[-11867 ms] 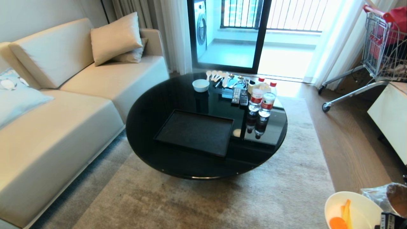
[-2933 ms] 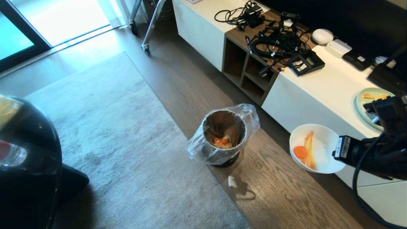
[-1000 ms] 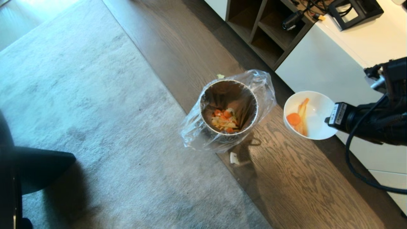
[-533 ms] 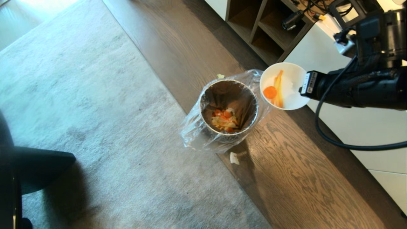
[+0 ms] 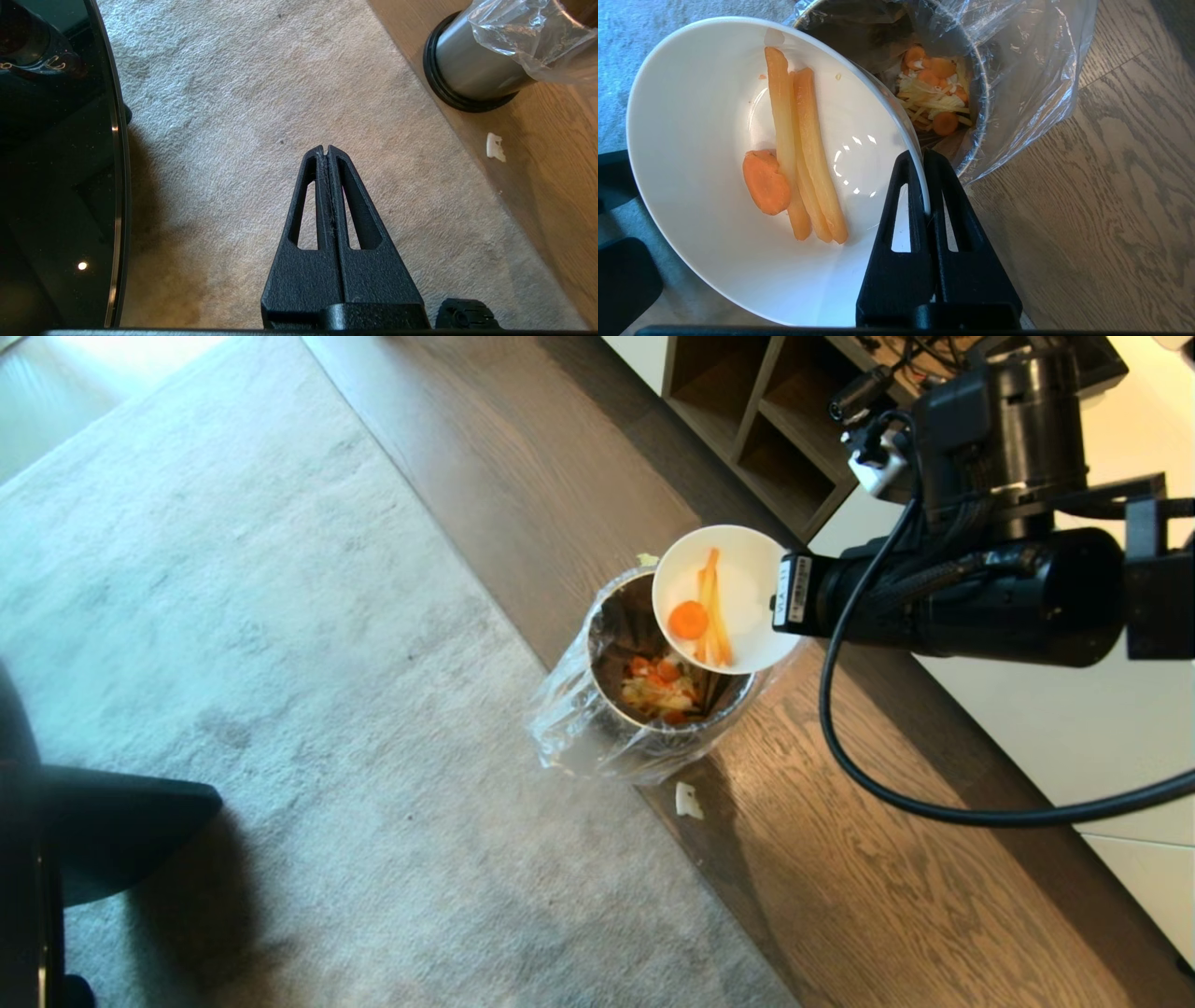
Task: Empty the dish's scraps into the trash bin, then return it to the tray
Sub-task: Move the bowl over the trash can, then pour the leftover food from the bowl into the trash can
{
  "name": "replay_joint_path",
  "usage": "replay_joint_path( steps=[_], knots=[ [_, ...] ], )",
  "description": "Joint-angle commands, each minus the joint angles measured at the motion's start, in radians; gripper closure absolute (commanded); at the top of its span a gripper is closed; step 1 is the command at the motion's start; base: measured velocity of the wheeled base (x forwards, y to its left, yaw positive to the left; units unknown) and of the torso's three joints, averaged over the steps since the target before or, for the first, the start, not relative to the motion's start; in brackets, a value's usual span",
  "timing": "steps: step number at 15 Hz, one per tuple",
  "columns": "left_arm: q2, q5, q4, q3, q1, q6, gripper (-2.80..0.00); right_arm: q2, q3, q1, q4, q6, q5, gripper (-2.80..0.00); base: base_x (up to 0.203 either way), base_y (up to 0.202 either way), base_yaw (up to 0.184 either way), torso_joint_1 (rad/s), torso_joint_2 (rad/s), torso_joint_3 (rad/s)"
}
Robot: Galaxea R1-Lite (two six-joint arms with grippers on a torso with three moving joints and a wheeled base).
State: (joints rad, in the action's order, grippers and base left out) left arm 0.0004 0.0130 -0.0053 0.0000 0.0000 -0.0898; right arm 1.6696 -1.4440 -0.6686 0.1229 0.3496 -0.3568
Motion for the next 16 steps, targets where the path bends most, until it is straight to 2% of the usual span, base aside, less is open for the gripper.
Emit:
replay_joint_path(
  steps=[1,4,6,9,11,13,16],
  knots=[
    [0.000,0.001,-0.001,0.000,0.000,-0.001,0.00,0.038,0.006,-0.006,-0.035,0.000,-0.042,0.00,0.000,0.000,0.000,0.000,0.00,0.000],
    [0.000,0.001,-0.001,0.000,0.000,-0.002,0.00,0.052,0.047,0.000,-0.142,-0.068,-0.048,0.00,0.000,0.000,0.000,0.000,0.00,0.000],
    [0.000,0.001,-0.001,0.000,0.000,-0.001,0.00,0.068,0.085,0.006,-0.273,-0.204,-0.048,0.00,0.000,0.000,0.000,0.000,0.00,0.000],
    [0.000,0.001,-0.001,0.000,0.000,-0.002,0.00,0.090,0.164,0.020,-0.531,-0.465,-0.042,0.00,0.000,0.000,0.000,0.000,0.00,0.000],
    [0.000,0.001,-0.001,0.000,0.000,-0.001,0.00,0.105,0.226,0.025,-0.681,-0.610,-0.038,0.00,0.000,0.000,0.000,0.000,0.00,0.000],
    [0.000,0.001,-0.001,0.000,0.000,-0.001,0.00,0.119,0.269,0.026,-0.781,-0.715,-0.037,0.00,0.000,0.000,0.000,0.000,0.00,0.000],
    [0.000,0.001,-0.001,0.000,0.000,-0.001,0.00,0.141,0.293,0.027,-0.886,-0.803,-0.036,0.00,0.000,0.000,0.000,0.000,0.00,0.000]
  ],
)
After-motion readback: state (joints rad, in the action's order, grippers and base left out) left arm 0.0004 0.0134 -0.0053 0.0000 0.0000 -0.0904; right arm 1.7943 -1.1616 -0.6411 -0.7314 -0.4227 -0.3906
